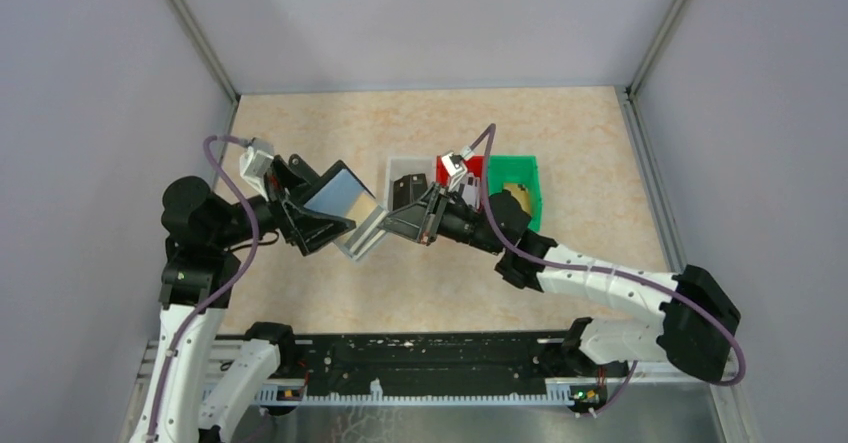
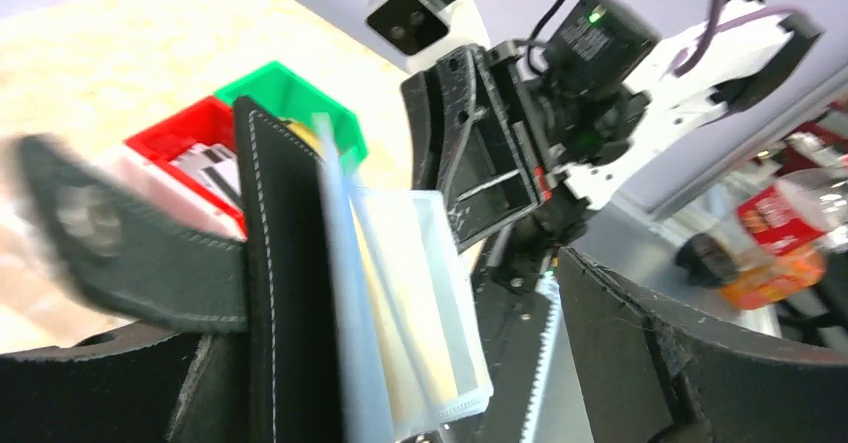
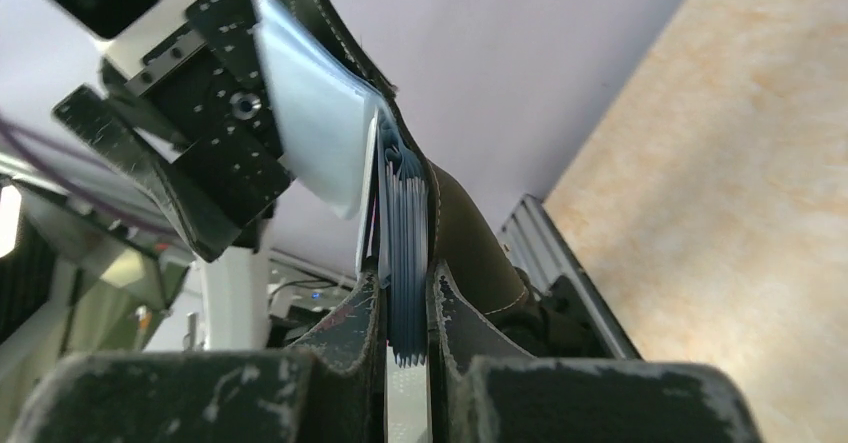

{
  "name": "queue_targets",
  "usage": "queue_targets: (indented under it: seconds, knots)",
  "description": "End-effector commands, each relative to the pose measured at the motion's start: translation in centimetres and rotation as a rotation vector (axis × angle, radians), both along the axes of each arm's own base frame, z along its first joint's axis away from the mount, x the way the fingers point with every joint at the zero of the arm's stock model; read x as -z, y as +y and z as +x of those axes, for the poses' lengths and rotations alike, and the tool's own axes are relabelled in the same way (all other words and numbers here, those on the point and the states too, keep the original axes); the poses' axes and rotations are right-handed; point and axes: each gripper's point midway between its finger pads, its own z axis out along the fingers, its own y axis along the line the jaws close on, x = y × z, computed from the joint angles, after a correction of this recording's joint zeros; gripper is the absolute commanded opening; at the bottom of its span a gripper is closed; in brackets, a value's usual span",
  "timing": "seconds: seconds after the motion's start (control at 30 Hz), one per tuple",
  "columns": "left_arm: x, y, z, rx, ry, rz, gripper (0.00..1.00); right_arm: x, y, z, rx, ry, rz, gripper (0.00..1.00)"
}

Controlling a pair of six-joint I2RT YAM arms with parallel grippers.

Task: Take the credit cards out of the card holder
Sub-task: Remove the credit card from the card holder.

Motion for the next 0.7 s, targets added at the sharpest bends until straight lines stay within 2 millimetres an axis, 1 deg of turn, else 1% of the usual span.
queue_targets:
  seconds: [0.0,0.03,0.07,0.17,0.23,0.3,0.37,0.4,0.53,0.67]
  knots:
    - [0.9,0.7,0.5,-0.041,-0.198,0.114,0.99,-3.9,-1.6,0.6,0.109,-0.031,-0.044,0.0]
    - [1.2,0.8,0.3,-0.033,-0.232,0.122,0.99,-3.8,-1.7,0.8,0.122,-0.026,-0.061,0.0]
    - [1.8,0.6,-0.3,-0.002,-0.261,0.131,0.99,-3.7,-1.8,0.8,0.132,-0.03,-0.077,0.0]
    - [2.9,0.7,-1.1,0.021,-0.379,0.163,0.99,-3.6,-1.6,1.0,0.161,-0.047,-0.143,0.0]
    - [3.2,1.2,-0.6,-0.02,-0.48,0.209,0.99,-3.3,-1.1,1.3,0.186,-0.059,-0.222,0.0]
    - [3.3,1.9,-0.2,-0.069,-0.605,0.261,0.99,-2.6,-0.7,1.7,0.226,-0.085,-0.331,0.0]
    - [3.4,2.4,0.4,-0.122,-0.693,0.293,0.99,-2.1,-0.4,2.0,0.28,-0.14,-0.453,0.0]
    - [3.5,2.6,0.5,-0.138,-0.73,0.301,0.99,-2.3,-0.3,2.0,0.309,-0.166,-0.508,0.0]
    - [4.4,2.6,0.1,-0.128,-0.817,0.318,0.99,-2.0,1.0,1.9,0.353,-0.256,-0.651,0.0]
    - [5.2,2.9,0.1,-0.148,-0.875,0.345,0.99,-2.1,2.5,1.4,0.358,-0.317,-0.702,0.0]
